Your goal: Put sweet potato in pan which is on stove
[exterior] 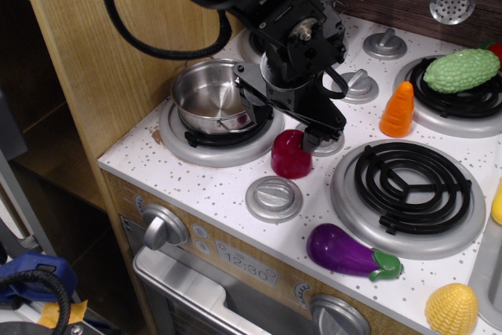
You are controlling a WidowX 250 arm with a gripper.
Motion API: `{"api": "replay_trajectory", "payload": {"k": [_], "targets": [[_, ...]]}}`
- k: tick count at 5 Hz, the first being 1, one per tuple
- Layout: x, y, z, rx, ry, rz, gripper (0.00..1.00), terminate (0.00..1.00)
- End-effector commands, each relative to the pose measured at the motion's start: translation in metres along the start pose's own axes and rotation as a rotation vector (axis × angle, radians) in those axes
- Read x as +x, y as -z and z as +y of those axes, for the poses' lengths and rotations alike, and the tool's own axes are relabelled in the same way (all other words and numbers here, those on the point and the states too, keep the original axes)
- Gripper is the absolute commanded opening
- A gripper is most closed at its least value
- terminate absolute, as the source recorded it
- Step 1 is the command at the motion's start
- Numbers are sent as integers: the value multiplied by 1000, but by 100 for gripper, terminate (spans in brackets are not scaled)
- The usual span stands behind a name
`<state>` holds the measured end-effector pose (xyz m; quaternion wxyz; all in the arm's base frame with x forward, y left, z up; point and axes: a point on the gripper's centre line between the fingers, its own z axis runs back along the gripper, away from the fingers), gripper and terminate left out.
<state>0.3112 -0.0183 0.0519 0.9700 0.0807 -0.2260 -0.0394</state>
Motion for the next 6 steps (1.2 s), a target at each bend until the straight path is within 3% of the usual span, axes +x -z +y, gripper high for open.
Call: {"api": "replay_trajectory", "payload": {"k": [1, 6], "targets": [[0, 0, 0, 0, 0, 0, 100, 0], [1, 41, -7, -75, -35, -54, 100, 0]]}}
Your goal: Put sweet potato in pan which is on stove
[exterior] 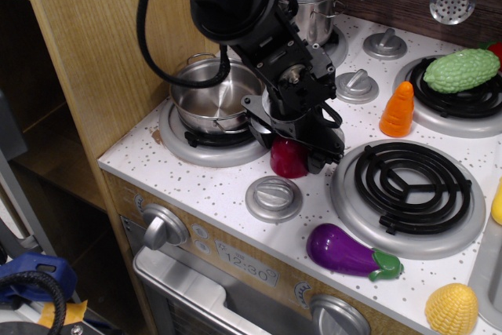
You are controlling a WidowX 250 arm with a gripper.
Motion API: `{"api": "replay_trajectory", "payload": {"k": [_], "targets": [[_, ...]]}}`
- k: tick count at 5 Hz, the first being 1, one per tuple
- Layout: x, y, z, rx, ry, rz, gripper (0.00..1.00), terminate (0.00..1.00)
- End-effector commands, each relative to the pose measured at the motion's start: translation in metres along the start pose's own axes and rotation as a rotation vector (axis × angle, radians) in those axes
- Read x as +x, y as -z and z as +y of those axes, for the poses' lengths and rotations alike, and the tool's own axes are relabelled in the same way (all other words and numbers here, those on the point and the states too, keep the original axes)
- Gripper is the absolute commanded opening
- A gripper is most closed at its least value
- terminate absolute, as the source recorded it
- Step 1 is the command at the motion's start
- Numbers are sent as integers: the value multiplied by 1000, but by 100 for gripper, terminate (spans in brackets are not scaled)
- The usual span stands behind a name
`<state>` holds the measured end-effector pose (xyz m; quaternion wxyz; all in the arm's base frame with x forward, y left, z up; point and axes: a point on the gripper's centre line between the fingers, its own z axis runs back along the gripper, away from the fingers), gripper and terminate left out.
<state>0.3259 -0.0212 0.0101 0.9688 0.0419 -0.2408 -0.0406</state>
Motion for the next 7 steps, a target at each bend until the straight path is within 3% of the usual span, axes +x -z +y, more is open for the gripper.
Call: {"api": "replay_trajectory", "payload": {"k": [1, 2, 4, 7], "targets": [[9, -7, -2, 8, -34, -16, 0, 0], [21, -21, -4, 10, -10, -15, 0, 0], [40, -57, 12, 77, 32, 0, 0, 0], [38, -62, 71, 117, 128, -49, 0, 0]]}}
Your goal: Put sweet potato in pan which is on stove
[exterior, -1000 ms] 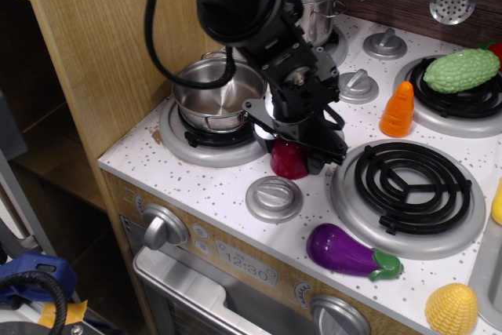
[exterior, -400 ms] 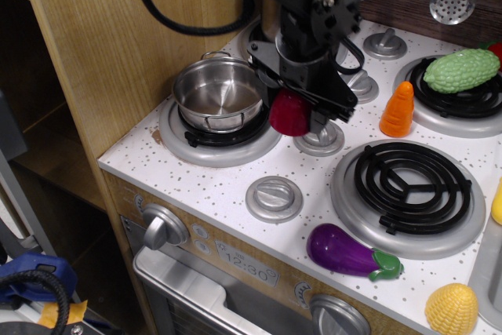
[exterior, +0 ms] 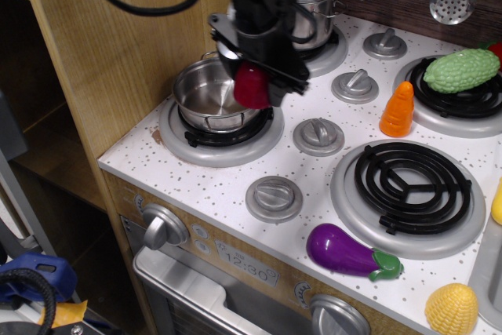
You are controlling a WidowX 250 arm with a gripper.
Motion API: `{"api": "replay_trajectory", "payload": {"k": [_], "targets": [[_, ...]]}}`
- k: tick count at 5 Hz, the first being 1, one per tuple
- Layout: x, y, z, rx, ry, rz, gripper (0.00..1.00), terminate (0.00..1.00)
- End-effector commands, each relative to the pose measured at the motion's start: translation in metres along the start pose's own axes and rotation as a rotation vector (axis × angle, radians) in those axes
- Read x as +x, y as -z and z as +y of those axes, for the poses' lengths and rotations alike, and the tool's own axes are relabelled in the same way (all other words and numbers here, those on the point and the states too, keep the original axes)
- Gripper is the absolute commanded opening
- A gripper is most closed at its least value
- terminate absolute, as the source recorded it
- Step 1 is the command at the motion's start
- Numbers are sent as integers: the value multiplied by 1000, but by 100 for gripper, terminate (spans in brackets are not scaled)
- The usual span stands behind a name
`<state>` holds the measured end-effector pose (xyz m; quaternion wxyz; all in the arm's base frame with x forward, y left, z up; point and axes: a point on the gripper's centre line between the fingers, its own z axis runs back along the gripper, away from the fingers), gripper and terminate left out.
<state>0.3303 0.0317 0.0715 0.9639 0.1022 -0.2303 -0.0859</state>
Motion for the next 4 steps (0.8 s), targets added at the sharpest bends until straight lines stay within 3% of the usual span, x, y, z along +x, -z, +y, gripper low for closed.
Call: {"api": "replay_trajectory", "payload": {"k": [1, 2, 4], "targets": [[3, -2, 30, 3, 39, -81, 0, 0], [-1, 11, 41, -12, 64, -101, 100, 0], [-8, 24, 43, -63, 68, -115, 100, 0]]}}
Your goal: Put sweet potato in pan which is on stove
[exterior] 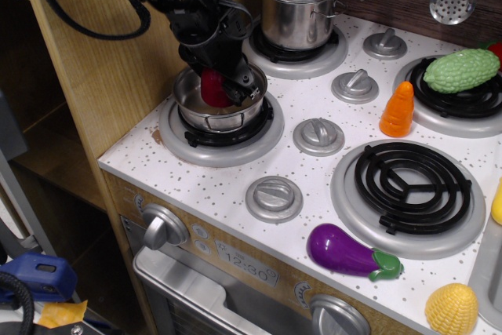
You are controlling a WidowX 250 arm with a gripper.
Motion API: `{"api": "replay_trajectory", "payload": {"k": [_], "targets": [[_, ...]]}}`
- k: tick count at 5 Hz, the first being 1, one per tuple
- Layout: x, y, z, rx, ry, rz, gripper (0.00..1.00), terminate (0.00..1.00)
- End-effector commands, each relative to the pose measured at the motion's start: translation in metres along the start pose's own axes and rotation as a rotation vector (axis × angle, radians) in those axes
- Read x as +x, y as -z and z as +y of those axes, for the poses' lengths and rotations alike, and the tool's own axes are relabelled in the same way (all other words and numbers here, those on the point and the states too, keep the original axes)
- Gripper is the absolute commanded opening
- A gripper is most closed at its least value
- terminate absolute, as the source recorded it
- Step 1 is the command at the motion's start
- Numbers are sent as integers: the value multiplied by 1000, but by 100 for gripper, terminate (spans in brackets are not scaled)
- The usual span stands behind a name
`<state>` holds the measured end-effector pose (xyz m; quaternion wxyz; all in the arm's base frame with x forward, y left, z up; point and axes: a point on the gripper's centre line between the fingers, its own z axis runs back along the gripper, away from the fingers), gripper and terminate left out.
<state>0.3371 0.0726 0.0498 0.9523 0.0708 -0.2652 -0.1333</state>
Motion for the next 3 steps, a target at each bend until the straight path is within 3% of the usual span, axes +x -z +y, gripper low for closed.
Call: {"api": "replay_trajectory", "payload": {"k": [1, 2, 3], "targets": [[4, -4, 8, 12, -2, -27, 100, 0], [4, -4, 8, 12, -2, -27, 100, 0], [4, -4, 8, 12, -2, -27, 100, 100]]}}
